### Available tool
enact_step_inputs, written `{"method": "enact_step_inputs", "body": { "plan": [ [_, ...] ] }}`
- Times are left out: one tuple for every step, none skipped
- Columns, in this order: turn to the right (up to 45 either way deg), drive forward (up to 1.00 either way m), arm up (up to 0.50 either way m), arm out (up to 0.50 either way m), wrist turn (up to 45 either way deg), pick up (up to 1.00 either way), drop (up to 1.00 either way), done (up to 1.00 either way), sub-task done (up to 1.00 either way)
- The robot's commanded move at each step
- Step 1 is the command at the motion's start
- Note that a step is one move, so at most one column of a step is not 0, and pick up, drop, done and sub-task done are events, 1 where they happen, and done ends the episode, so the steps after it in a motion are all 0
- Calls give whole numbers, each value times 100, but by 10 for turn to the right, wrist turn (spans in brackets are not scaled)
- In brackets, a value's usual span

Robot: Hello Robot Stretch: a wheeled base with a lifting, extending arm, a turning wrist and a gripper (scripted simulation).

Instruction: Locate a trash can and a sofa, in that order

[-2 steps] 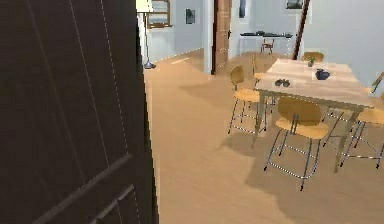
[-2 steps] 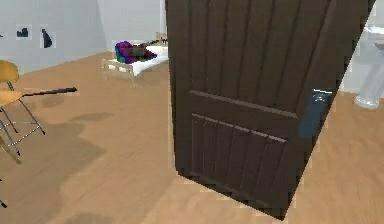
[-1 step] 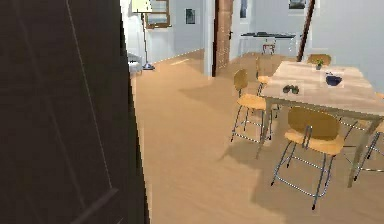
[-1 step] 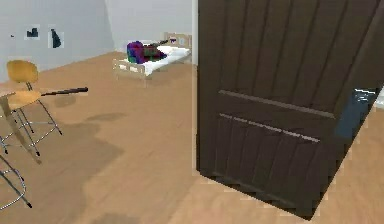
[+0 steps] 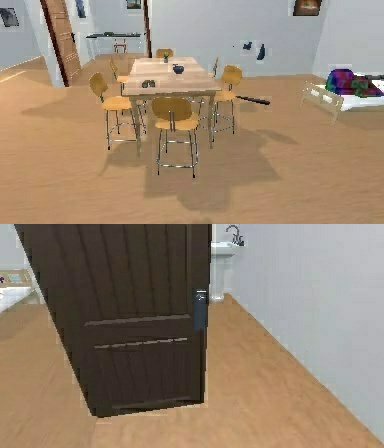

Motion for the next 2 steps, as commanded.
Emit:
{"method": "enact_step_inputs", "body": {
  "plan": [
    [0,75,0,0,0,0,0,0,0],
    [-450,0,0,0,0,0,0,0,0]
  ]
}}
